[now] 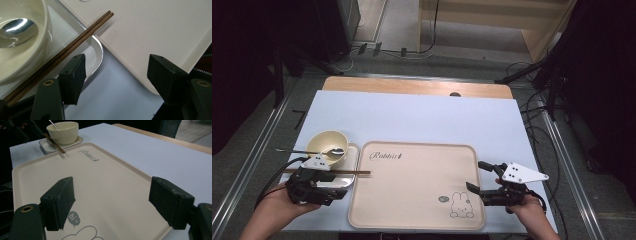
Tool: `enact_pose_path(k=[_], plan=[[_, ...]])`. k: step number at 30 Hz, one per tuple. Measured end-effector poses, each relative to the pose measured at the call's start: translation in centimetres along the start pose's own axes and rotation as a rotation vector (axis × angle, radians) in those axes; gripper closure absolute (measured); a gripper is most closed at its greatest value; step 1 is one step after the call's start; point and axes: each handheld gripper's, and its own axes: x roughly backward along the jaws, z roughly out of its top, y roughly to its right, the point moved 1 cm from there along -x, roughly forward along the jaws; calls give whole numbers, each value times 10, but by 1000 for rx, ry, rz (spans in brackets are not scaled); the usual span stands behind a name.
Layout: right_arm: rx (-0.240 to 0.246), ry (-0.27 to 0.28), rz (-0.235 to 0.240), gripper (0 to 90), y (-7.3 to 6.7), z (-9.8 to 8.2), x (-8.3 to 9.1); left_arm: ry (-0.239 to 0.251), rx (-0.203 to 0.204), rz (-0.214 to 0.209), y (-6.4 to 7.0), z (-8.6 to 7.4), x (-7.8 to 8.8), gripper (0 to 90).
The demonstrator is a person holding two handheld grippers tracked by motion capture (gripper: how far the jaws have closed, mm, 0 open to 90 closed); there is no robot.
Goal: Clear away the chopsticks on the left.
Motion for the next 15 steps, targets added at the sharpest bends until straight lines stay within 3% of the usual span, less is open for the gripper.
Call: enact_pose_path(k=[2,5,10,12,15], plan=[[1,-1,-1,208,0,0,0,-9,17,13,-4,-3,0,340],[1,-2,-1,208,0,0,0,-11,28,-1,-10,-8,4,377],[1,-4,-2,208,0,0,0,-22,75,36,-19,-15,11,432],[0,-5,-3,208,0,0,0,-12,113,29,-24,-19,16,508],[-1,-5,-1,208,0,-1,0,-10,130,40,-27,-21,20,583]])
